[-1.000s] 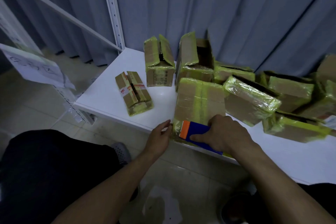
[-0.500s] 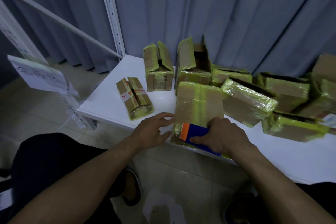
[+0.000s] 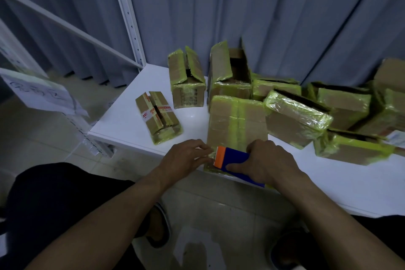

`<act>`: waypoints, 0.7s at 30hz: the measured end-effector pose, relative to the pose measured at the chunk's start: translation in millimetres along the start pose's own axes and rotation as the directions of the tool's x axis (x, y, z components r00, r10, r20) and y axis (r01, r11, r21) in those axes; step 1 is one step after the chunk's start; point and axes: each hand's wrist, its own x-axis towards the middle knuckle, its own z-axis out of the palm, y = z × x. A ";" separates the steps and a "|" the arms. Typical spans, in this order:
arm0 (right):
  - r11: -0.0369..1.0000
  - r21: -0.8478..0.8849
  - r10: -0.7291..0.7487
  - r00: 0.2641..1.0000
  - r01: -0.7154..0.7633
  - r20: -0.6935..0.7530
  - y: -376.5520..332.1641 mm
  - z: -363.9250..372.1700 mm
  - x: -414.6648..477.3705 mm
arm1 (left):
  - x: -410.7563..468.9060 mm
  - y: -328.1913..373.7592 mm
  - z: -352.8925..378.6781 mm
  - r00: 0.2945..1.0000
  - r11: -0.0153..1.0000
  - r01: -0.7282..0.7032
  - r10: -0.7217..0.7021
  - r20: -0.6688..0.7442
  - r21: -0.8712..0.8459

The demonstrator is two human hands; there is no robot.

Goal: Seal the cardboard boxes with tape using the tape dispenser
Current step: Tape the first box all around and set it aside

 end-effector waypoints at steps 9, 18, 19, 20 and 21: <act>0.998 0.053 -0.017 1.000 0.017 -0.001 2.5 -4.3 -10.7 | -4.0 2.1 12.0 1.000 0.996 0.003 -0.001 -0.024 0.087; 0.994 0.109 0.016 0.999 -0.013 -0.030 34.2 -16.6 -25.3 | -3.2 7.0 8.5 0.997 0.992 0.077 -0.075 -0.022 0.103; 0.995 0.102 0.021 0.999 -0.018 -0.032 35.9 -15.7 -25.8 | -2.6 9.0 9.8 0.997 0.991 0.083 -0.081 -0.018 0.103; 0.995 0.094 0.026 0.999 -0.022 -0.041 36.6 -14.7 -25.3 | -2.2 10.5 10.7 0.996 0.991 0.086 -0.085 -0.011 0.106; 0.996 0.086 0.031 0.998 -0.026 -0.052 36.4 -13.5 -24.0 | -1.3 11.5 10.7 0.996 0.990 0.089 -0.089 -0.004 0.113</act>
